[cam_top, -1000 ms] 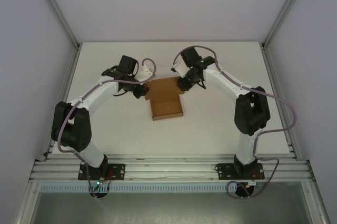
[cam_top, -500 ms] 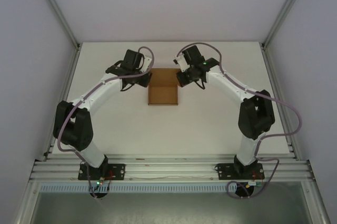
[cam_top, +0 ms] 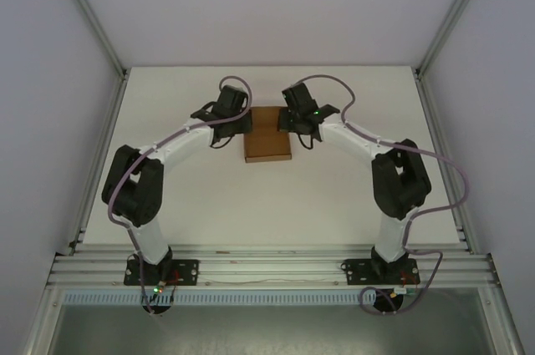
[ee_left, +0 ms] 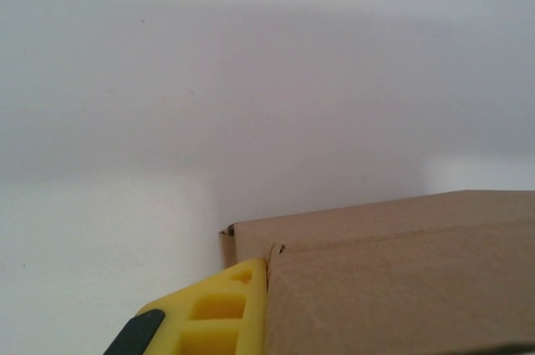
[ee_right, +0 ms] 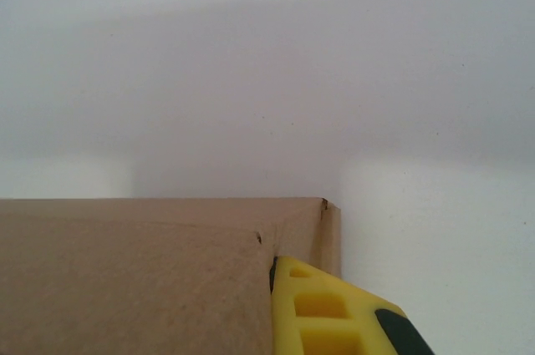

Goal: Assemble paper box

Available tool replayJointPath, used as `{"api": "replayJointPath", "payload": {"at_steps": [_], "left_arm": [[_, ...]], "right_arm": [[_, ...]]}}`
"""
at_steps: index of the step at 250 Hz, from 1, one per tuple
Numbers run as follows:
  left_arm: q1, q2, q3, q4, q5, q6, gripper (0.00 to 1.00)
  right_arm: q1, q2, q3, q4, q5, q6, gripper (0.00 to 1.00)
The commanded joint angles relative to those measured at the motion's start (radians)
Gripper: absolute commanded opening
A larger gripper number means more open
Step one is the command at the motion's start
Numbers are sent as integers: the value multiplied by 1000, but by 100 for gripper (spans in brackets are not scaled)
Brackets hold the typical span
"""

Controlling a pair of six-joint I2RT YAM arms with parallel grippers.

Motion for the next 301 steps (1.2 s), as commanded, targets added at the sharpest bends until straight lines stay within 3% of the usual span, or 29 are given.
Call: {"api": "replayJointPath", "payload": {"at_steps": [1,70,133,177,222,247,256,301], "left_arm": [[-15,35,20,17,-70,-91,0],[-29,37,-67,45,-63,-96,0],[-57,-48,-221,119,-39,-78,0],[-64,-113,-257,126,-10,-67,22],[-66,-203,-268,98,24,-67,66],[-66,-259,-268,66,23,-78,86],[-66,-278,-265,46,14,-84,98],[-47,-316,-218,-83,-118,-170,100]], "right_arm": [[30,0,-2,89,74,77,0],[61,-18,-102,126,174,50,0],[109,-84,-309,288,252,-35,0],[139,-132,-435,389,312,-82,0],[165,-160,-515,471,338,-139,0],[173,-164,-538,509,334,-151,0],[177,-166,-546,522,337,-156,0],[188,-164,-563,551,348,-176,0]]}}
